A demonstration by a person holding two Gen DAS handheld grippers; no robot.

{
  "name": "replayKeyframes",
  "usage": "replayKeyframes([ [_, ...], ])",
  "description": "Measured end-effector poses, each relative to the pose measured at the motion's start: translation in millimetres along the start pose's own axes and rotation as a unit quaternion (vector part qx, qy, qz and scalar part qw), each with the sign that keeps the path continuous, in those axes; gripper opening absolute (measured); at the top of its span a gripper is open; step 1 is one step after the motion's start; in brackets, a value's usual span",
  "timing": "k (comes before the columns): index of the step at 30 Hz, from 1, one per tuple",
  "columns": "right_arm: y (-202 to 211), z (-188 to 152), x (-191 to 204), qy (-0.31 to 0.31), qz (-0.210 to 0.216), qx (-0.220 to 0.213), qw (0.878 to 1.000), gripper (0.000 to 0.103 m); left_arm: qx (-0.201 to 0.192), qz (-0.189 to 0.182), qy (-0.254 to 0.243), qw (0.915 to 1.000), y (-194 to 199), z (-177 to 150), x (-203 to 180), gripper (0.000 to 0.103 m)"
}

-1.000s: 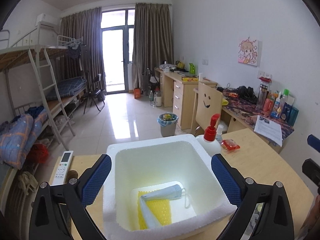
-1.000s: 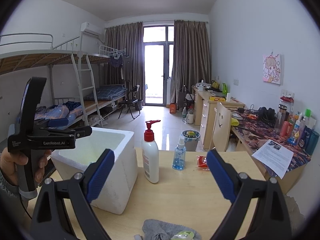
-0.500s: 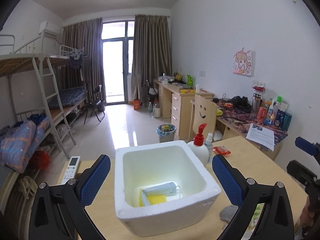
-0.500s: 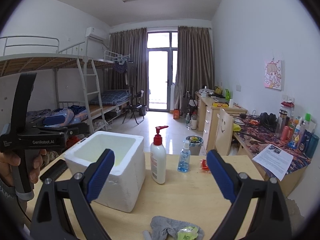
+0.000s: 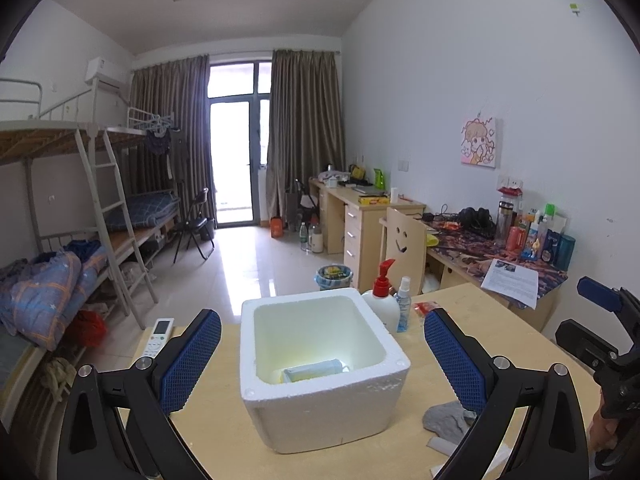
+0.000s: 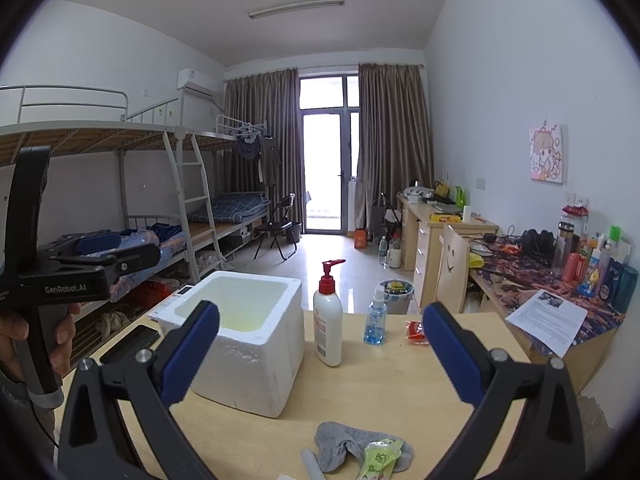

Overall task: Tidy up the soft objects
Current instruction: 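Withdraw both tools from the foam box back toward the table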

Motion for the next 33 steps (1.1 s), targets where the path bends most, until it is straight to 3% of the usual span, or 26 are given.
replayKeyframes([
  [21,61.8,-10.1,4.9,0.006,-0.003,-0.038,0.999,0.103,-0.057,-0.014,-0.008,0.9982,77.6,-12.0,-34.5,0.102],
  [33,93.1,-28.2,13.9,0.019,0.005,-0.058,0.998,0.103,-0.063,-0.037,0.002,0.9973,97.4,-39.3,-59.2,0.102],
])
Point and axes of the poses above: each gripper's, at about its wrist camera, not at the fingertips, and y roughly against the way its jaws point, x to its left, z to its top, the point moved 5 cm from there along -y, roughly the way its jaws point, and after that the axes turned 8 degrees about -y, right-handed, at the moved point
